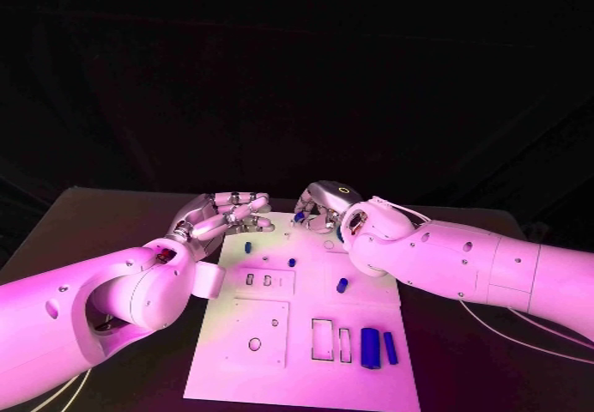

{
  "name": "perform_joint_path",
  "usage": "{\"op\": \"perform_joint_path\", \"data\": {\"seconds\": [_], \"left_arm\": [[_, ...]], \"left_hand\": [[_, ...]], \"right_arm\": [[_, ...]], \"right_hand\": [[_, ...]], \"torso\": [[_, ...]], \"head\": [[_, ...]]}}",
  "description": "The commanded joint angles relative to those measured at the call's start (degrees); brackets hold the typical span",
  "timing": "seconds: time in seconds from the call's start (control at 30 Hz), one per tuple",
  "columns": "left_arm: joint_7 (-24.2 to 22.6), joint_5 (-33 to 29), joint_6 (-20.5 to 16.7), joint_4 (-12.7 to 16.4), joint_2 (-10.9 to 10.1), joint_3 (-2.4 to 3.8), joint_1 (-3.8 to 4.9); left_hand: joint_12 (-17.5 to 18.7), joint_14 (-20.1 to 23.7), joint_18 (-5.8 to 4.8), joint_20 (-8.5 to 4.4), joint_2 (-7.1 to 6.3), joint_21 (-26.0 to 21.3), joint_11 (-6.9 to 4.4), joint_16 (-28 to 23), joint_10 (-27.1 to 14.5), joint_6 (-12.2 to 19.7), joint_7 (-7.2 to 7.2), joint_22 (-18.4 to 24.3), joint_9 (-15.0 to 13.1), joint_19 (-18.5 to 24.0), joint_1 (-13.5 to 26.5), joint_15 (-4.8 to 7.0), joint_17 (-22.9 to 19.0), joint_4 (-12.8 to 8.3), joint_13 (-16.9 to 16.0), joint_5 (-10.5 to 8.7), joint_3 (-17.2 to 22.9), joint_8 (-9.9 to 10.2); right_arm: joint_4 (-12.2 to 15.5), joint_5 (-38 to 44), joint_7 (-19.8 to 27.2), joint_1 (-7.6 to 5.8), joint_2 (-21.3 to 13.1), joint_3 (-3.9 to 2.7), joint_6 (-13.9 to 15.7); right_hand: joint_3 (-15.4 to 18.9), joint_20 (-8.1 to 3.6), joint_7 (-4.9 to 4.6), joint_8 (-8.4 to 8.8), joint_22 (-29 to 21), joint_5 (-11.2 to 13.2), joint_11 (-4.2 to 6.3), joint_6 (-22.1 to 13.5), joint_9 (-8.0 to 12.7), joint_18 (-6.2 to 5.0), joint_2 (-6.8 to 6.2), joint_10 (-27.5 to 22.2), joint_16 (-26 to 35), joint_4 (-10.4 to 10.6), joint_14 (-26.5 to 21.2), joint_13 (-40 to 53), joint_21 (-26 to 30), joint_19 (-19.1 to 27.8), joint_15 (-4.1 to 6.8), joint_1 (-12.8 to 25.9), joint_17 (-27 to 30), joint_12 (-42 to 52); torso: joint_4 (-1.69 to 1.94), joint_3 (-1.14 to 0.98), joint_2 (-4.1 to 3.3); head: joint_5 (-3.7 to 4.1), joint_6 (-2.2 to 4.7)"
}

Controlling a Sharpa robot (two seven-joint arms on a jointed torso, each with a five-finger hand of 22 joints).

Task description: Assemble the parts on the task board

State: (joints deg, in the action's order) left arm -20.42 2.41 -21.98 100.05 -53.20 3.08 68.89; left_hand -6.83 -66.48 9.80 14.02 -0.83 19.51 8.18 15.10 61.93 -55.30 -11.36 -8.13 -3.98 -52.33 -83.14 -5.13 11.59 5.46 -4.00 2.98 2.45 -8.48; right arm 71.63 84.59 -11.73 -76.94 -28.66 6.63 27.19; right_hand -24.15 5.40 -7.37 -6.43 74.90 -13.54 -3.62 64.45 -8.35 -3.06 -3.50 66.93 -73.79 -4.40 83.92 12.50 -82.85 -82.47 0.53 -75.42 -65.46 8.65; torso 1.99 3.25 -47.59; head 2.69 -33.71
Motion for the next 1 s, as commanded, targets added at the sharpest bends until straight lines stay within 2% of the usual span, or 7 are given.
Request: {"op": "perform_joint_path", "data": {"seconds": [0.03,0.13,0.33,0.57,0.8,1.0], "left_arm": [[-0.8,0.2,0.9,0.1,0.2,0.05,0.1],[-0.7,0.2,0.9,0.1,0.3,0.05,0.12],[-0.6,0.2,0.9,0.0,0.4,0.05,0.15],[-0.5,0.2,0.9,-0.1,0.4,0.05,0.18],[-0.4,0.2,0.9,-0.2,0.4,0.05,0.22],[-0.3,0.2,0.9,-0.3,0.4,0.05,0.25]], "left_hand": [[0.3,0.2,0.71,-0.05,0.5,0.3,0.23,0.2,0.0,-0.1,-0.28,-0.1,0.0,-0.1,0.1,-0.16,0.1,-0.1,0.0,0.26,0.1,0.4],[0.4,0.4,0.69,-0.05,0.51,0.3,0.24,0.2,0.0,-0.1,-0.29,0.0,0.0,0.0,0.1,-0.19,0.1,-0.2,0.0,0.25,0.2,0.4],[0.4,0.4,0.69,-0.05,0.51,0.3,0.24,0.2,0.0,-0.1,-0.29,0.0,0.0,0.0,0.1,-0.19,0.1,-0.2,0.0,0.25,0.2,0.4],[0.4,0.4,0.69,-0.05,0.5,0.3,0.25,0.2,0.0,-0.1,-0.3,0.0,0.1,0.0,0.0,-0.2,0.1,-0.2,0.0,0.25,0.2,0.4],[0.4,0.4,0.69,-0.05,0.5,0.3,0.25,0.2,0.0,-0.1,-0.3,0.0,0.1,0.0,0.0,-0.2,0.1,-0.2,0.0,0.25,0.2,0.4],[0.4,0.4,0.69,-0.05,0.5,0.3,0.25,0.2,0.0,-0.1,-0.3,0.0,0.1,0.0,0.0,-0.2,0.1,-0.2,0.0,0.25,0.2,0.4]], "right_arm": [[-0.7,0.0,-0.1,0.18,0.6,0.05,-0.4],[-1.4,0.1,-0.1,0.3,1.2,0.08,-0.4],[-2.1,0.1,-0.2,0.46,2.0,0.12,-0.5],[-2.2,0.0,-0.1,0.5,2.3,0.13,-0.7],[-2.4,-0.1,-0.1,0.52,2.7,0.14,-1.4],[-3.0,-0.1,-0.5,0.53,3.1,0.17,-2.3]], "right_hand": [[-0.2,-0.04,-0.19,-0.23,2.3,-0.2,-0.22,0.0,-1.0,0.22,-0.27,0.0,-0.1,0.3,2.0,0.1,0.3,0.3,0.23,0.2,0.0,0.2],[-0.2,-0.02,-0.21,-0.16,2.3,-0.2,-0.23,-0.1,-1.0,0.22,-0.33,-0.1,-0.1,0.4,2.0,0.1,0.3,0.3,0.22,0.3,0.0,0.2],[-0.2,-0.01,-0.24,-0.11,2.3,-0.3,-0.24,-0.2,-1.1,0.21,-0.38,-0.1,-0.1,0.4,2.0,0.1,0.3,0.3,0.21,0.3,0.1,0.2],[-0.2,0.02,-0.27,-0.01,2.3,-0.2,-0.28,-0.3,-1.1,0.19,-0.48,-0.1,-0.1,0.5,2.0,0.1,0.3,0.4,0.18,0.5,0.1,0.2],[-0.2,0.04,-0.29,0.05,2.2,-0.2,-0.31,-0.5,-1.1,0.17,-0.61,-0.2,-0.1,0.6,2.0,0.1,0.4,0.5,0.15,0.7,0.2,0.2],[-0.3,0.28,-0.73,0.88,1.3,0.1,-0.75,-1.8,-1.0,-0.03,-1.28,-1.6,0.4,1.0,1.7,-0.1,1.0,1.1,-0.19,1.3,1.0,-0.3]], "torso": [[0.0,0.02,-0.04],[-0.1,0.02,-0.06],[0.0,0.06,-0.07],[-0.08,0.04,-0.13],[0.0,0.07,-0.15],[0.05,0.09,-0.17]], "head": [[-0.16,-0.06],[-0.25,-0.04],[-0.28,-0.1],[-0.35,-0.09],[-0.44,-0.12],[-0.35,-0.14]]}}
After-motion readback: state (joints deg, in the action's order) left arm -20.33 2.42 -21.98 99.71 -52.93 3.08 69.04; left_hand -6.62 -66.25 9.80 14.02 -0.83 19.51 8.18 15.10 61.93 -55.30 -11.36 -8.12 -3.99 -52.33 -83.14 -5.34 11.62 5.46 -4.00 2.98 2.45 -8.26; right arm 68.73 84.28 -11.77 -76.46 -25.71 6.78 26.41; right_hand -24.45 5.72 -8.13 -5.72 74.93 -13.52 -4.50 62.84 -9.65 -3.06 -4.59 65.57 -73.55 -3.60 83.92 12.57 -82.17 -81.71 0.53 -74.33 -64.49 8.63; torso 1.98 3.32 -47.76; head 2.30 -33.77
